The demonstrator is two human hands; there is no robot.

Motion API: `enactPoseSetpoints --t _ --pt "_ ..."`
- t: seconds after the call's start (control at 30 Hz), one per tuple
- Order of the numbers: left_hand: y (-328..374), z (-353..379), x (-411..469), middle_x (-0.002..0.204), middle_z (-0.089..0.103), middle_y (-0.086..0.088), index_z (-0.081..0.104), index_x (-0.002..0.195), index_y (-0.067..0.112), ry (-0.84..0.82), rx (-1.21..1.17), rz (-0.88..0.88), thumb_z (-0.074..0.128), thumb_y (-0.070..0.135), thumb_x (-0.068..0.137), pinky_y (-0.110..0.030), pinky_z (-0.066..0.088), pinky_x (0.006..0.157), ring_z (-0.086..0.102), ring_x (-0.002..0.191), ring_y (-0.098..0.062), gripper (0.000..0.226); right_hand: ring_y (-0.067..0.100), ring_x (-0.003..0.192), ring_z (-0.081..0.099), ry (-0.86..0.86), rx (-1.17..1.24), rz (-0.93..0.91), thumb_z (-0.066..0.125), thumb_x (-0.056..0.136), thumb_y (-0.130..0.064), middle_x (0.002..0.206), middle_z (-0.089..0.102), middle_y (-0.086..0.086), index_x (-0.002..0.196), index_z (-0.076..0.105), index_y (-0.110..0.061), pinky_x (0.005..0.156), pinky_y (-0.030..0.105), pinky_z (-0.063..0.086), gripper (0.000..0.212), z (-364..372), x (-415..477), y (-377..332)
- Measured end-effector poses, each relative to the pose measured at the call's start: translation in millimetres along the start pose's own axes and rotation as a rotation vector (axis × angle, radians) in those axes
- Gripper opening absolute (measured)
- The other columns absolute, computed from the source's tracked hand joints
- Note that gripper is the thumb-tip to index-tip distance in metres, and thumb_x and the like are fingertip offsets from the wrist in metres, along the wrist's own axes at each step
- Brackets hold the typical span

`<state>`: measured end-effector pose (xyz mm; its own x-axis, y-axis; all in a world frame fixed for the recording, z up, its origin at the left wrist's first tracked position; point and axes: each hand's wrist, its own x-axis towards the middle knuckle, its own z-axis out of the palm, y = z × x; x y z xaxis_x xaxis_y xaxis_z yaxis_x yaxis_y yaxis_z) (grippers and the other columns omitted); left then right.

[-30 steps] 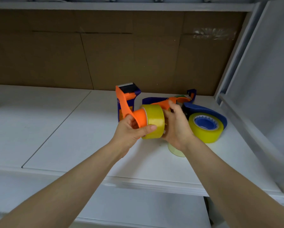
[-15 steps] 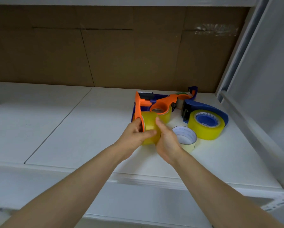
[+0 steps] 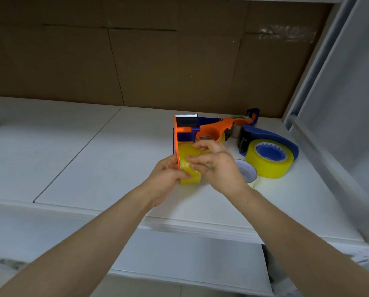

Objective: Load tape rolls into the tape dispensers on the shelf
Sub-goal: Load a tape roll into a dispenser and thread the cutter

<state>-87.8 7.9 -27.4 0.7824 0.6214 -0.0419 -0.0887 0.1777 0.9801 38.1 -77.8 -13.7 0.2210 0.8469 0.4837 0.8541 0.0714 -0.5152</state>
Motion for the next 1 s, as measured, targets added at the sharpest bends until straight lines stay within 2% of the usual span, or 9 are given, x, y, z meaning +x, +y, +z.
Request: enactPoseSetpoints --t 0.1,0.17,0.27,0.33,0.5,0.6,0.7,0.8,1.0 --pt "7 3 0 0.100 0.071 -0.010 0.065 0.106 0.008 0.041 -0.129 -0.047 0.052 0.012 0.082 -0.027 0.054 0.074 0.065 0.087 -0.020 0.027 0.028 0.109 0.056 0.054 0.079 -0.020 0.069 0.077 -0.005 0.114 0.062 0.011 0.083 0.077 -0.011 0.083 0.024 0.044 0.011 5 -6 -3" --pt "8 4 0 0.112 0.068 -0.016 0.063 0.114 0.005 0.093 -0.130 -0.058 0.049 0.015 0.093 -0.032 0.054 0.082 0.065 0.097 -0.025 0.028 0.020 0.100 0.060 0.147 0.216 0.173 0.072 0.077 -0.007 0.107 0.062 0.005 0.088 0.074 -0.010 0.081 0.024 0.051 0.012 3 -2 -6" --pt "5 6 -2 0.109 0.070 -0.012 0.062 0.116 0.005 0.061 -0.096 -0.044 0.050 0.007 0.091 -0.028 0.058 0.076 0.068 0.095 -0.023 0.027 0.018 0.096 0.060 0.126 0.455 0.581 0.075 0.077 -0.024 0.098 0.058 -0.002 0.109 0.061 -0.011 0.083 0.034 0.053 0.038 -1 6 -8" --pt "6 8 -4 0.100 0.073 -0.007 0.064 0.111 0.007 0.041 -0.096 -0.038 0.049 0.001 0.090 -0.026 0.058 0.072 0.071 0.088 -0.019 0.027 0.024 0.097 0.063 0.075 0.545 0.649 0.075 0.077 -0.026 0.096 0.061 0.002 0.110 0.059 -0.010 0.077 0.033 0.054 0.040 2 5 -6" --pt "7 12 -5 0.108 0.069 -0.015 0.063 0.113 0.003 0.113 -0.076 -0.056 0.048 0.001 0.088 -0.032 0.056 0.080 0.066 0.095 -0.024 0.030 0.025 0.091 0.065 0.010 0.520 0.585 0.078 0.074 -0.021 0.099 0.063 0.006 0.104 0.056 -0.015 0.077 0.036 0.057 0.038 -1 -4 -6" --pt "6 12 -5 0.102 0.069 -0.011 0.065 0.107 0.007 0.115 -0.073 -0.045 0.050 0.001 0.089 -0.031 0.054 0.079 0.065 0.092 -0.022 0.025 0.013 0.094 0.055 -0.012 0.215 0.413 0.076 0.076 -0.024 0.108 0.051 -0.002 0.124 0.055 -0.018 0.084 0.029 0.052 0.053 -15 2 -9" --pt "6 11 -5 0.090 0.072 -0.003 0.068 0.097 0.013 0.107 -0.082 -0.035 0.050 0.001 0.089 -0.026 0.055 0.070 0.067 0.082 -0.015 0.023 0.015 0.107 0.048 -0.067 -0.017 0.206 0.062 0.088 -0.022 0.119 0.048 0.004 0.128 0.057 -0.017 0.095 0.029 0.044 0.041 -29 14 -15" --pt "4 14 -5 0.080 0.071 0.002 0.068 0.091 0.015 0.107 -0.032 -0.013 0.050 0.000 0.089 -0.020 0.054 0.062 0.067 0.071 -0.009 0.024 0.020 0.114 0.048 -0.202 -0.238 0.114 0.059 0.090 -0.023 0.120 0.053 0.007 0.118 0.065 -0.013 0.094 0.031 0.041 0.031 -36 24 -20" --pt "3 14 -6 0.084 0.069 0.000 0.067 0.092 0.014 0.101 0.012 0.004 0.049 0.001 0.090 -0.016 0.051 0.058 0.065 0.067 -0.004 0.022 0.022 0.096 0.058 -0.296 -0.328 0.064 0.058 0.088 -0.016 0.105 0.060 0.007 0.097 0.067 -0.009 0.083 0.040 0.049 0.014 -39 29 -36"
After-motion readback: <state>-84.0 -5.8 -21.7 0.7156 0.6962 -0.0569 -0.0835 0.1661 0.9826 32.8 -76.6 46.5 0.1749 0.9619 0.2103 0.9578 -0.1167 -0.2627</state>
